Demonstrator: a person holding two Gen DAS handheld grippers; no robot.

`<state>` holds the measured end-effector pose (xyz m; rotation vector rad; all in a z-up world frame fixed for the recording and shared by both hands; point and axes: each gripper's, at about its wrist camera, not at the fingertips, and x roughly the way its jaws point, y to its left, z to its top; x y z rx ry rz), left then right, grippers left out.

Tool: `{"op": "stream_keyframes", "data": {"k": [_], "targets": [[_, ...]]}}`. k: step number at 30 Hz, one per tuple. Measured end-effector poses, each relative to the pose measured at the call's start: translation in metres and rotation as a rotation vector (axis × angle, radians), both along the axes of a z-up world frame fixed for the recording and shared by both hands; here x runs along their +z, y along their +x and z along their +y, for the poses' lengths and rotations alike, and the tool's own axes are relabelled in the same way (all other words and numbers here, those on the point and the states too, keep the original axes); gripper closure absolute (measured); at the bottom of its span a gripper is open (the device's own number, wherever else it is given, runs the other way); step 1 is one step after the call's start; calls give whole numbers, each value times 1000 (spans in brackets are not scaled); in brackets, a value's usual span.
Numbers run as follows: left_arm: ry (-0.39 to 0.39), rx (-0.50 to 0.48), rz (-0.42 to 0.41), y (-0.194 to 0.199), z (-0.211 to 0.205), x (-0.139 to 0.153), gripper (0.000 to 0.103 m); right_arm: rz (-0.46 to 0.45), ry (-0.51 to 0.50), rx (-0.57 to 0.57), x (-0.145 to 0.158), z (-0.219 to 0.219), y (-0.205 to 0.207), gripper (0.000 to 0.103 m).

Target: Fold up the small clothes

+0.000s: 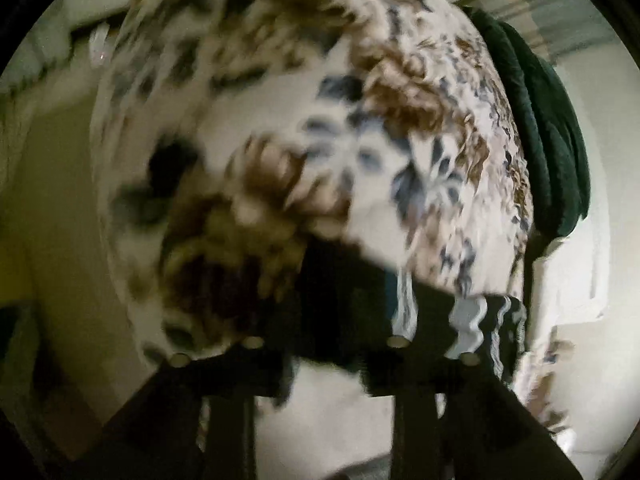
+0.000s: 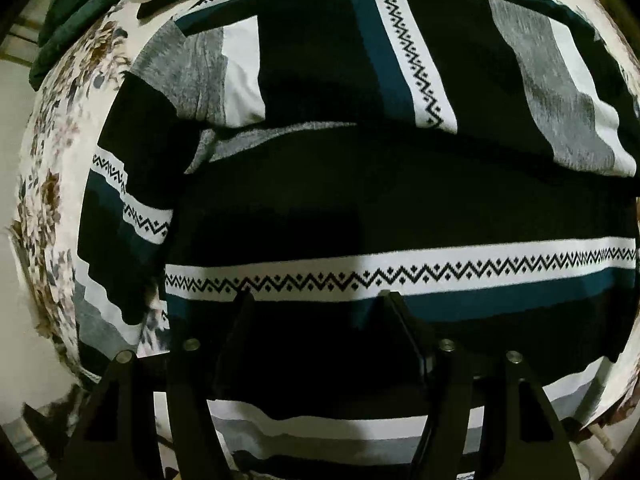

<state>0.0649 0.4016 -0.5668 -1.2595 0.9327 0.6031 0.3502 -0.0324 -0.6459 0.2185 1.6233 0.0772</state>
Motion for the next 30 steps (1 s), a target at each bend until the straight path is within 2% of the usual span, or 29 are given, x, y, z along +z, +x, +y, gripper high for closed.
{"op": "stream_keyframes", "data": {"k": [1, 4, 5, 7, 8, 11, 16, 17, 18, 19, 20, 23, 30], "targets": [[-60, 26, -6, -9, -8, -11, 62, 3, -1, -1, -2, 0, -1, 34], [-186, 106, -55, -27, -26, -33, 60, 7, -8, 1, -5, 2, -1, 34], [-225, 134, -80, -30, -30, -39, 60, 6, -10, 4, -4, 0, -2, 34], [-309, 203, -156, -28, -35, -53, 52, 4, -17, 12, -4, -2, -2, 34], [-331, 224, -180, -25, -36, -58, 46, 2, -21, 16, -4, -1, -2, 34], [-358, 265, -220, -9, -35, -71, 45, -3, -32, 19, -1, -8, -5, 34], [-320, 343, -211, 4, -36, -75, 45, -5, -36, 1, -4, -18, -9, 34], [-294, 348, -201, 5, -37, -70, 50, -6, -32, -1, -4, -21, -10, 34], [-262, 341, -181, 8, -39, -64, 79, -9, -28, -4, -3, -24, -12, 34], [-242, 319, -163, 11, -39, -59, 95, -13, -24, -7, -3, -28, -14, 34], [-233, 305, -153, 16, -39, -57, 100, -18, -19, -12, -1, -33, -16, 34], [-159, 269, -127, 26, -35, -36, 101, -26, 0, -38, 2, -50, -19, 34], [93, 119, -104, 69, -34, 42, 101, -60, 52, -104, 16, -107, -14, 34]]}}
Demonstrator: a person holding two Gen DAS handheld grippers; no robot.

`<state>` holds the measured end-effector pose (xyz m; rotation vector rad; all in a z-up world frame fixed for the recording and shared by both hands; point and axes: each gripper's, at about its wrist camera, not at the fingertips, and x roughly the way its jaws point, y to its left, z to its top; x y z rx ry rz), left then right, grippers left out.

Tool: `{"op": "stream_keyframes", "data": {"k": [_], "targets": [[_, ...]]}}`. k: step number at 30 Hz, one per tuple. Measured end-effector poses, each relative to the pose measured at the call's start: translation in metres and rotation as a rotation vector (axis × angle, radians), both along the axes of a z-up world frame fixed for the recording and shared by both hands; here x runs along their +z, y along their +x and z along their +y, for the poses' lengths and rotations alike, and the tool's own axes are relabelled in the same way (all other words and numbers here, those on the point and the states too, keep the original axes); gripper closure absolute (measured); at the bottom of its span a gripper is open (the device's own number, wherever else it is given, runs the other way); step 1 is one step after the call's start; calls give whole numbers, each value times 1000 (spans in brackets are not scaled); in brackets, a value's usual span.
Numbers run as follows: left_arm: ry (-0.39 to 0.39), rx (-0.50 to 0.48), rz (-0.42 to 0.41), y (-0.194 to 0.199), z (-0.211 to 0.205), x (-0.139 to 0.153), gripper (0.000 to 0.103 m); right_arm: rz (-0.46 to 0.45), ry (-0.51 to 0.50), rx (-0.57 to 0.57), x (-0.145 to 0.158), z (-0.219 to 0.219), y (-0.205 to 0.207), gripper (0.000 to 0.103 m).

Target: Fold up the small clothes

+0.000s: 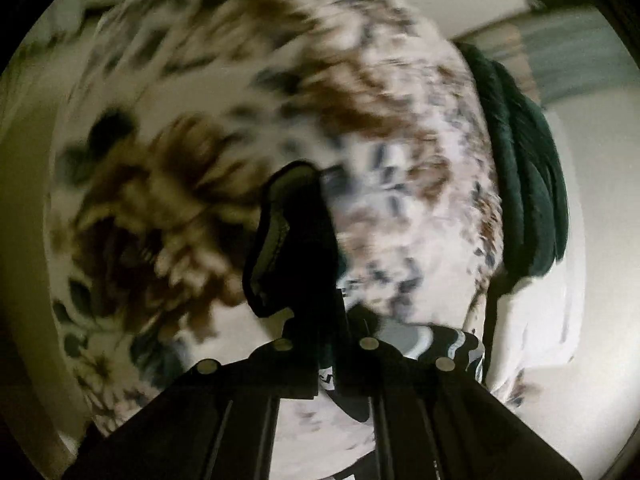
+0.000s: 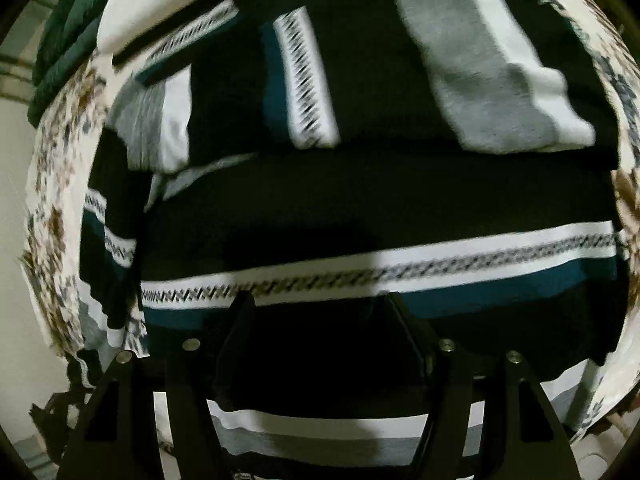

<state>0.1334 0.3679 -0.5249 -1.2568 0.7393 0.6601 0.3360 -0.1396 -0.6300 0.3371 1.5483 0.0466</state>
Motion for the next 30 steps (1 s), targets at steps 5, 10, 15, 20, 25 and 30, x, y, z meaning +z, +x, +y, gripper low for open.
{"op": "stream_keyframes", "data": {"k": [5, 10, 15, 20, 25, 30], "targets": [[203, -174, -18, 63, -31, 62, 101, -44, 38, -63, 10, -41, 11, 34], [317, -347, -80, 147, -91, 107, 101, -68, 60, -136, 14, -88, 15, 34], [387, -585, -171, 238, -200, 131, 101, -107, 85, -221, 23, -143, 12, 35], [346, -817, -225, 294, -333, 124, 101, -145, 75, -298, 41, -195, 14, 35], [293, -1018, -238, 320, -447, 111, 100, -160, 32, -322, 55, -241, 14, 35], [361, -1175, -145, 321, -510, 107, 94, -159, 19, -316, 60, -268, 13, 35]]}}
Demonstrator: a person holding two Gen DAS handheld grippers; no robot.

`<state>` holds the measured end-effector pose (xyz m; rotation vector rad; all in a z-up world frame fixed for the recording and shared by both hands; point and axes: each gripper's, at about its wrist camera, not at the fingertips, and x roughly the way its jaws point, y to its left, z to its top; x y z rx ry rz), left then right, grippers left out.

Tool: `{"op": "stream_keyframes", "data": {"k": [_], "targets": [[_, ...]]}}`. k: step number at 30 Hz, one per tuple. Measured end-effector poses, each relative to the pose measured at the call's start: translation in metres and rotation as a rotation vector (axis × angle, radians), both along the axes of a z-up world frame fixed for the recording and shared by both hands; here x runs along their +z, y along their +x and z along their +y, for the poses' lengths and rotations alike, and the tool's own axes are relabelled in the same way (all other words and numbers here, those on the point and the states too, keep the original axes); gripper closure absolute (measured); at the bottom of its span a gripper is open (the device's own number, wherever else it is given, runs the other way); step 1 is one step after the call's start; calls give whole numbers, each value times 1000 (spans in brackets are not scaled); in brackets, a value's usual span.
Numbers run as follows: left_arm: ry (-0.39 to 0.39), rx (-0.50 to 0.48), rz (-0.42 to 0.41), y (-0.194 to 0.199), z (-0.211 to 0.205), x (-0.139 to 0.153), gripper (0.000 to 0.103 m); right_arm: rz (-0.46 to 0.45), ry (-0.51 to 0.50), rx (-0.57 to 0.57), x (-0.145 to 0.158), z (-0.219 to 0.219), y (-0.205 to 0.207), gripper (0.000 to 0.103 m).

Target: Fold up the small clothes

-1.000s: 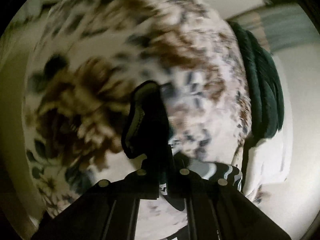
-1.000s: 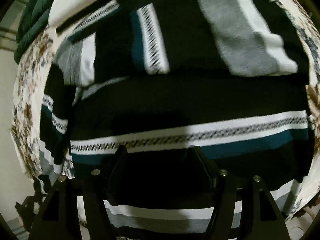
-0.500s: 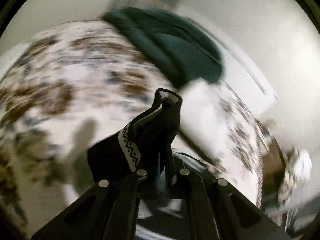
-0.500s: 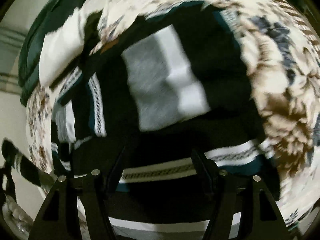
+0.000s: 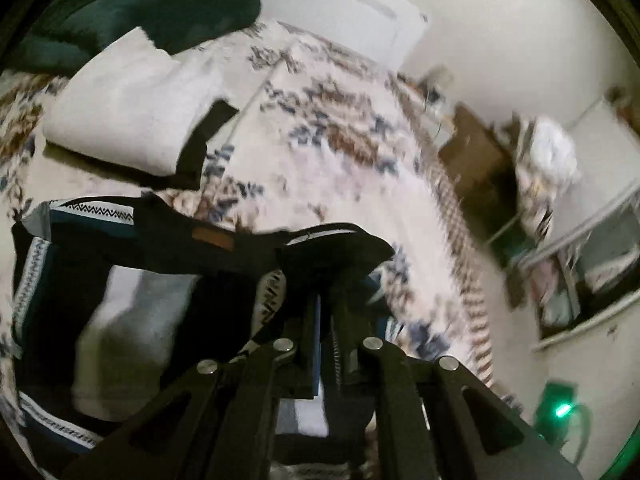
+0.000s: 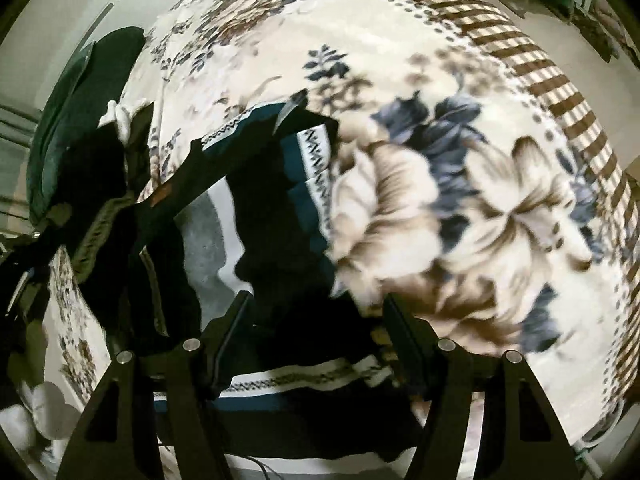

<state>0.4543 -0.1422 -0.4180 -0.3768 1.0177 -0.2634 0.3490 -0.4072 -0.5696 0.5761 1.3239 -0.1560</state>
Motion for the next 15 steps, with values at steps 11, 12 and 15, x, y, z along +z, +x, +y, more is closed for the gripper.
{"op": "stream_keyframes", "data": {"k": [11, 12, 15], "targets": [[325, 254, 25, -54, 150, -12, 0, -27, 70, 41, 9, 7, 42, 34], [340, 285, 47, -59, 165, -15, 0, -33, 70, 56, 9, 13, 51, 34], [401, 410, 136, -82, 223, -31, 0, -29, 66, 105, 2, 40, 85, 34]]}}
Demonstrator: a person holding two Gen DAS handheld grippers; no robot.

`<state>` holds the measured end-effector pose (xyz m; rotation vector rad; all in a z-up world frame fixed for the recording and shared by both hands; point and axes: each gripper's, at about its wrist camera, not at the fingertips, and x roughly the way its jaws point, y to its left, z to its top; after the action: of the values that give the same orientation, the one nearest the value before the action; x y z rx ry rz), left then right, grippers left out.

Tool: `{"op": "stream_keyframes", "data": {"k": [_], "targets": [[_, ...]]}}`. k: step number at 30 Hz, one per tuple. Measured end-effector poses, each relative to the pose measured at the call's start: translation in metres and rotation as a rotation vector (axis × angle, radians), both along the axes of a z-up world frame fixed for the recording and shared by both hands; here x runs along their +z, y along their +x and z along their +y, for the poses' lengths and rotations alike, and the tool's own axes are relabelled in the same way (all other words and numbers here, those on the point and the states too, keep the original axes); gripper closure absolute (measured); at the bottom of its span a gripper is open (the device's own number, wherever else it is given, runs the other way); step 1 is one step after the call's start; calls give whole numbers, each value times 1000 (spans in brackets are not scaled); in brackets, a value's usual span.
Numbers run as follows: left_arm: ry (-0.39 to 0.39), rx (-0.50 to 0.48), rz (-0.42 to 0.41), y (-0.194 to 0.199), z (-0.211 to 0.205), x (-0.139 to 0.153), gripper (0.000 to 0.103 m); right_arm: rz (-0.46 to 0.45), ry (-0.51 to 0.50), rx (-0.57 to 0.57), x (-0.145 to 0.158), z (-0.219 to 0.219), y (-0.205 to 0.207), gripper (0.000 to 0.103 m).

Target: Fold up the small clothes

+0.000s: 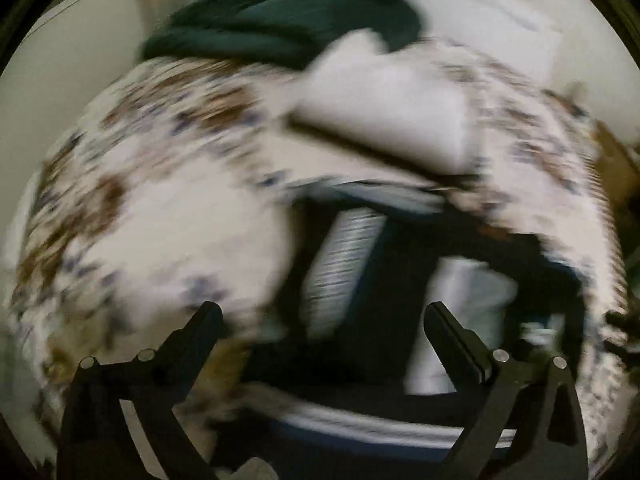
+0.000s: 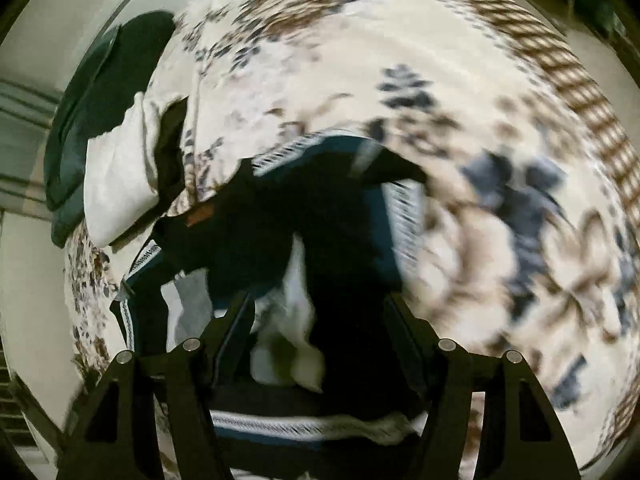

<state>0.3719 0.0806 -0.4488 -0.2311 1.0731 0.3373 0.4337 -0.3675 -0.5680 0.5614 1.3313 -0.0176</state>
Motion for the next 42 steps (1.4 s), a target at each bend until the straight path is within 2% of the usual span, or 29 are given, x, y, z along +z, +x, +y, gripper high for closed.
{"op": "stream_keyframes", "data": {"k": [4, 5, 8, 10, 11, 12, 13, 14, 18, 21, 22, 24, 26, 28, 32, 36, 38, 39, 41, 42], "targets": [[59, 111, 76, -27, 41, -22, 0, 29, -21, 54, -13, 38, 40, 34], [72, 131, 96, -31, 48, -28, 0, 56, -53, 77, -21, 51, 52, 34], [80, 168, 138, -39, 57, -41, 0, 129, -94, 119, -43, 80, 75, 34], [75, 170, 147, -40, 57, -45, 0, 180, -163, 155, -58, 97, 83, 34], [71, 165, 146, -40, 56, -46, 0, 191, -198, 176, -63, 105, 85, 41], [69, 161, 146, -38, 55, -47, 0, 190, -233, 194, -64, 110, 85, 54], [67, 154, 144, -37, 54, -47, 0, 184, -282, 210, -63, 115, 85, 86], [62, 148, 141, -34, 54, -48, 0, 157, -301, 210, -56, 116, 82, 91], [36, 135, 128, -23, 55, -48, 0, 49, -338, 125, -14, 91, 59, 93], [10, 136, 126, -15, 57, -53, 0, 38, -368, 51, 4, 53, 40, 93], [-3, 136, 124, -13, 57, -54, 0, 58, -356, 51, 1, 42, 35, 92], [-20, 134, 124, -7, 57, -58, 0, 160, -309, 55, -23, 19, 27, 85], [-32, 125, 129, -1, 56, -63, 0, 226, -272, 22, -37, -2, 19, 61], [-36, 116, 132, 5, 54, -66, 0, 210, -269, -21, -32, -13, 11, 54], [-31, 94, 119, 13, 54, -65, 0, 131, -237, -118, -2, -27, 0, 44], [-5, 70, 117, 21, 52, -62, 0, 86, -218, -162, 9, -21, 12, 37], [6, 56, 121, 27, 50, -62, 0, 71, -224, -142, 7, -10, 29, 35], [14, 46, 125, 30, 48, -62, 0, 80, -263, -114, 5, -2, 37, 32], [27, 32, 127, 34, 45, -63, 0, 152, -380, -15, -11, 21, 53, 31], [32, 24, 128, 36, 43, -64, 0, 176, -393, 14, -18, 27, 58, 31]]}}
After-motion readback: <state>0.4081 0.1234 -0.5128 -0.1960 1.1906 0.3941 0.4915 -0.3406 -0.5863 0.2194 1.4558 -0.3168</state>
